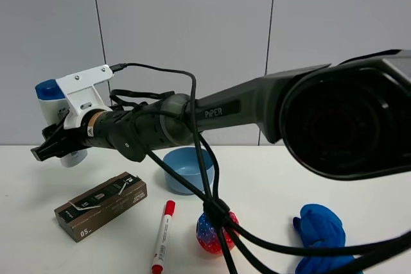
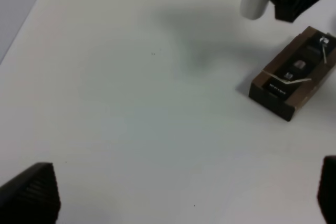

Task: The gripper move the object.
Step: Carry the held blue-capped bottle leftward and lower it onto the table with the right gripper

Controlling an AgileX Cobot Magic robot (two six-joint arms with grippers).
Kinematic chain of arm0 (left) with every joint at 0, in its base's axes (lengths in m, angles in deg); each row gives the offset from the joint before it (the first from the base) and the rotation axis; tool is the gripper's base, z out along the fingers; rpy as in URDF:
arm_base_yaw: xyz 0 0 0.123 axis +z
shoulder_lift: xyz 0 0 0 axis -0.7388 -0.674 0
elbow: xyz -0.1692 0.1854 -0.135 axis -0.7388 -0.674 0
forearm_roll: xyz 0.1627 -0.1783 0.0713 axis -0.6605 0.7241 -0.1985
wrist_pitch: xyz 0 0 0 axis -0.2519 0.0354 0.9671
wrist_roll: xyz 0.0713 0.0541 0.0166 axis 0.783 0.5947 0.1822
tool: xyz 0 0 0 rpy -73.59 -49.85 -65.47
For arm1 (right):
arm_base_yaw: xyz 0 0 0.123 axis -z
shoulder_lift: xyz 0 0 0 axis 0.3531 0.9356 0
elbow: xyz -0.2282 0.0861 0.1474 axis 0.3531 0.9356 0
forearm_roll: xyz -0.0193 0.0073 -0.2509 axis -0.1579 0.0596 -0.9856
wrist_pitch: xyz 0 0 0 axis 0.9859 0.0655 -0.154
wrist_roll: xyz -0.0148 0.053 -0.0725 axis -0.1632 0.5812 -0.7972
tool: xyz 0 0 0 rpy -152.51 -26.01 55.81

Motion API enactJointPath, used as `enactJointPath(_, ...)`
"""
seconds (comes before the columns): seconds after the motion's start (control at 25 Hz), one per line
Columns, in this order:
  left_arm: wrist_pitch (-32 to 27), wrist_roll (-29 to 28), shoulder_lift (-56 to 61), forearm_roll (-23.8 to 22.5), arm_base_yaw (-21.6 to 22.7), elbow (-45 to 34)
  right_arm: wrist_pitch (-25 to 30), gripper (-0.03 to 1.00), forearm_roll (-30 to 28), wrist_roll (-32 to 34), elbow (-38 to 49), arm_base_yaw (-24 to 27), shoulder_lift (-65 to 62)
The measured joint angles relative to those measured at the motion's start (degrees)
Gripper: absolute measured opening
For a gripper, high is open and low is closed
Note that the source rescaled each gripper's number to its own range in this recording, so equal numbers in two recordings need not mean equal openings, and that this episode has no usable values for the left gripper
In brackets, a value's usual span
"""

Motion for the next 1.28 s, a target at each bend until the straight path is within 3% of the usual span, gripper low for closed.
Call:
enactJointPath(0.16, 0.00, 0.00, 0.00, 0.00, 0.00, 0.00, 1.04, 0.00, 1.03, -1.65, -0.07, 1.04, 0.43)
enactJointPath(0.4, 0.00, 0.00, 0.00, 0.00, 0.00, 0.00, 2.68, 0.00, 7.81, -1.85, -0.18, 4.49, 0.38)
enactJointPath(1.28, 0.00, 0.00, 0.00, 0.00, 0.00, 0.00, 2.05, 0.00, 8.51, -4.47, -0.18, 5.72, 4.83)
